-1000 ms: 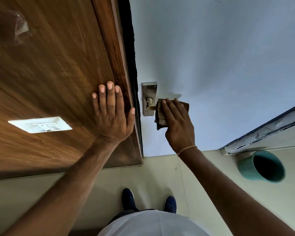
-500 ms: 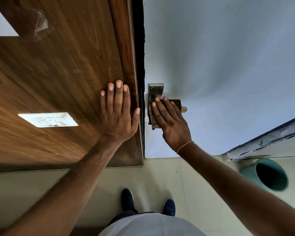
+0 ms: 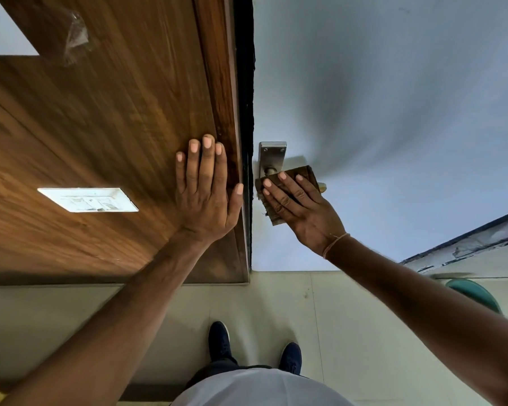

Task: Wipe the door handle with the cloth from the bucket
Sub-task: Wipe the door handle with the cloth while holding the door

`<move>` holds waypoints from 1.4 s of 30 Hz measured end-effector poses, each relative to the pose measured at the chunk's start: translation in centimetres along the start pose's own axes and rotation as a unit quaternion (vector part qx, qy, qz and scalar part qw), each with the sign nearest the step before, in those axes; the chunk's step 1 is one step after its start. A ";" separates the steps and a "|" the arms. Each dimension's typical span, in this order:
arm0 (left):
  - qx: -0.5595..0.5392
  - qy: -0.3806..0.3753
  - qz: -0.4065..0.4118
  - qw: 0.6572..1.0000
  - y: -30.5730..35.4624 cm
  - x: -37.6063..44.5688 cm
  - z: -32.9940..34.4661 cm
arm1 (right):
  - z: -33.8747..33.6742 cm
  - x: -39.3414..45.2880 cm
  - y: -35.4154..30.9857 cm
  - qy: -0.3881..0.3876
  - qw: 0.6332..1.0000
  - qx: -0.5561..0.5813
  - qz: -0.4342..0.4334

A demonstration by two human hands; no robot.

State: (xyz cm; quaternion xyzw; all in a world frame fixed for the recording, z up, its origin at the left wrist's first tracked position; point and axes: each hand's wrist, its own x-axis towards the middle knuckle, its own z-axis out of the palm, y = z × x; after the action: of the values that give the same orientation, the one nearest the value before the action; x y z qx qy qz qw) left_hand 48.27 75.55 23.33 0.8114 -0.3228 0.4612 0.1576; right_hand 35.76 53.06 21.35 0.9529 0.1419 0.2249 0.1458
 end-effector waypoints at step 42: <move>0.011 -0.007 -0.024 1.000 1.1 0.3 -0.7 | 1.0 -7.4 -4.7 0.015 0.792 0.384 0.474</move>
State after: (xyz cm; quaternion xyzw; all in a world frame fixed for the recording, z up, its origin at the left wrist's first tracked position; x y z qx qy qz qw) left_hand 47.22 75.01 23.86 0.8238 -0.2989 0.4552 0.1573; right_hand 28.91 54.70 15.97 0.8745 -0.2509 0.2072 -0.3597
